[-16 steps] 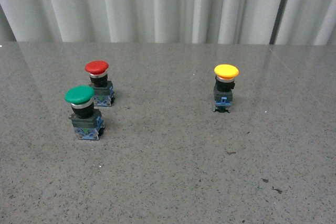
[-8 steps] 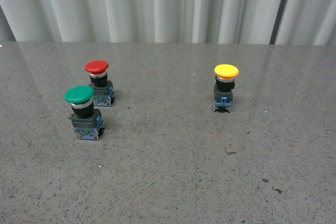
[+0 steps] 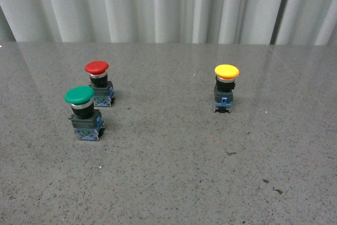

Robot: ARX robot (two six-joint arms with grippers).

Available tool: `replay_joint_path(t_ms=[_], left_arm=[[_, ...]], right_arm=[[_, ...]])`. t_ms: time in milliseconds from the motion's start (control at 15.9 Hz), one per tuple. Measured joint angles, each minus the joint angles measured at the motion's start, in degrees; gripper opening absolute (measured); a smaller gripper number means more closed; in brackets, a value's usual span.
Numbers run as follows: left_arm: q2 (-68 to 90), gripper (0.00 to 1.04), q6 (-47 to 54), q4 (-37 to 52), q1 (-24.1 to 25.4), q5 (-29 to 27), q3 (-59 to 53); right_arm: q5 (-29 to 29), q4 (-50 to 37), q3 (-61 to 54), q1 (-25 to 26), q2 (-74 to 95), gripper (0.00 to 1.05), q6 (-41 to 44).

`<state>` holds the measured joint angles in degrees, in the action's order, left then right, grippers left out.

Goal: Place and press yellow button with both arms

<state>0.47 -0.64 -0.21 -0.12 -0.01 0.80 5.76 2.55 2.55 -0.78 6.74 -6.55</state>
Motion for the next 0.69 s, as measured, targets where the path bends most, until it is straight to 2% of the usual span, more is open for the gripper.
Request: replay_joint_path(t_ms=[63,252,441,566,692], left_arm=[[0.0,0.98,0.0,0.0,0.0,0.0,0.0],[0.0,0.98,0.0,0.0,0.0,0.0,0.0],[0.0,0.98,0.0,0.0,0.0,0.0,0.0],[0.0,0.98,0.0,0.0,0.0,0.0,0.0],[0.0,0.98,0.0,0.0,0.0,0.0,0.0]], right_arm=[[-0.1,-4.1,1.2,0.6,4.5,0.98,-1.6],[-5.3,-22.9,8.1,1.5,22.2,0.98,-1.8],[-9.9,-38.5,17.7,-1.5,46.7,0.98,-0.9],[-12.3,-40.1,26.3,-4.3,60.1,0.98,-0.9],[-13.1,-37.5,36.8,-7.7,73.4,0.98,-0.9]])
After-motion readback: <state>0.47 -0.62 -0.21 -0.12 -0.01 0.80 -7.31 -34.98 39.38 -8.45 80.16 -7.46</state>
